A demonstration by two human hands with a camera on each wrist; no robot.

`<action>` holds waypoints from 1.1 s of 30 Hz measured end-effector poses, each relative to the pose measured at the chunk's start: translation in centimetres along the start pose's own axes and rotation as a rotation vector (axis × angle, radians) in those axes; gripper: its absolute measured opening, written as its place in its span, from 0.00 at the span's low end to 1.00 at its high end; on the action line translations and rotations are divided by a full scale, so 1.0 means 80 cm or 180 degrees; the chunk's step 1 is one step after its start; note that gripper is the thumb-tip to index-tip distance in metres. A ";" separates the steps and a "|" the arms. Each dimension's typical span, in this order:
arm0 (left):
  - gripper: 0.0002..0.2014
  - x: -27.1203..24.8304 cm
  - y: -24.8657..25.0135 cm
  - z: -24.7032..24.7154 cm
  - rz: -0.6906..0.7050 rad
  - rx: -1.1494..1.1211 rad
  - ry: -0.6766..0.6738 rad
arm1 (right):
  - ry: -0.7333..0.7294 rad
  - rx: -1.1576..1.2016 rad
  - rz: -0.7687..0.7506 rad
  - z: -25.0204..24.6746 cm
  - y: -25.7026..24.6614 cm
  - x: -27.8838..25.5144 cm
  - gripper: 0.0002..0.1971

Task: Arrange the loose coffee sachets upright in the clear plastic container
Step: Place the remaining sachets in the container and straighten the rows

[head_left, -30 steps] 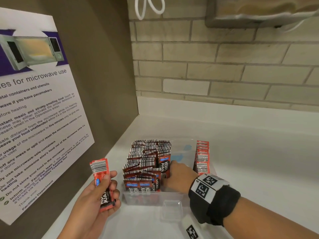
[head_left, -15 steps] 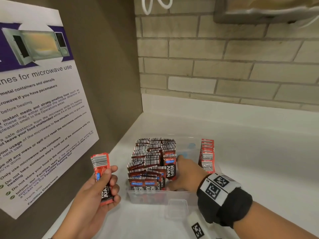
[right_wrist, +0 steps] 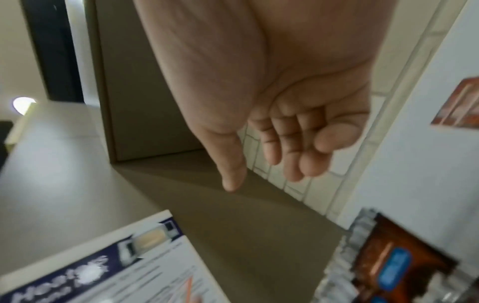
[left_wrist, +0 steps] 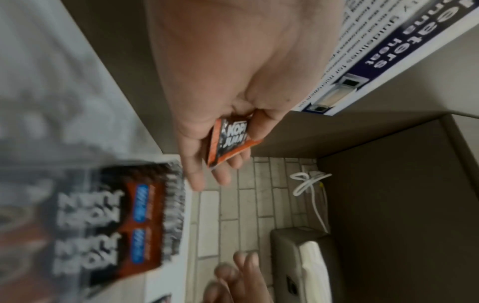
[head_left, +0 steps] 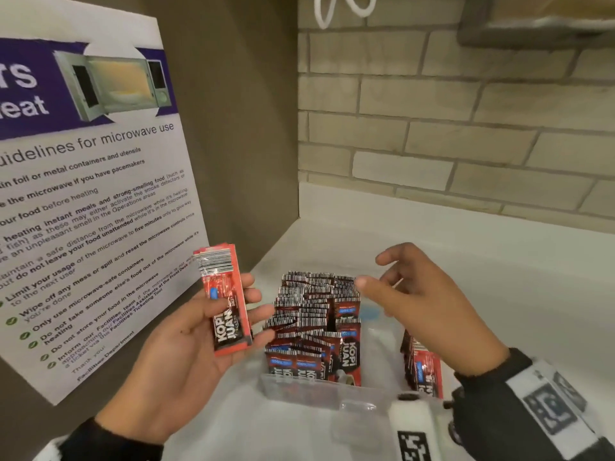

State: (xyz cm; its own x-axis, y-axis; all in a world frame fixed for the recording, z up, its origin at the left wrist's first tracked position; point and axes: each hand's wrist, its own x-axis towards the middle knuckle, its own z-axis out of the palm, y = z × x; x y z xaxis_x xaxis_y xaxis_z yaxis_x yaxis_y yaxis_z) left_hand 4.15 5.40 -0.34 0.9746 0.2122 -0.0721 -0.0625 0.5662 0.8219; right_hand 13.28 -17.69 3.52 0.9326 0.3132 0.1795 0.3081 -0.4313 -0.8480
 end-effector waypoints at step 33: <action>0.17 0.004 0.004 0.111 0.0385 -0.0133 -0.0294 | -0.0058 0.1300 -0.0364 0.052 -0.019 -0.021 0.09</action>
State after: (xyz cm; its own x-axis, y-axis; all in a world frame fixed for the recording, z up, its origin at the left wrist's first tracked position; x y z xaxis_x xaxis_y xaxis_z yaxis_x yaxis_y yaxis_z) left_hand 6.38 -1.45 4.93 0.9749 0.2078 0.0799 -0.1877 0.5740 0.7970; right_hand 10.46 -14.06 2.41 0.8921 0.3562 0.2780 0.3060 -0.0234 -0.9518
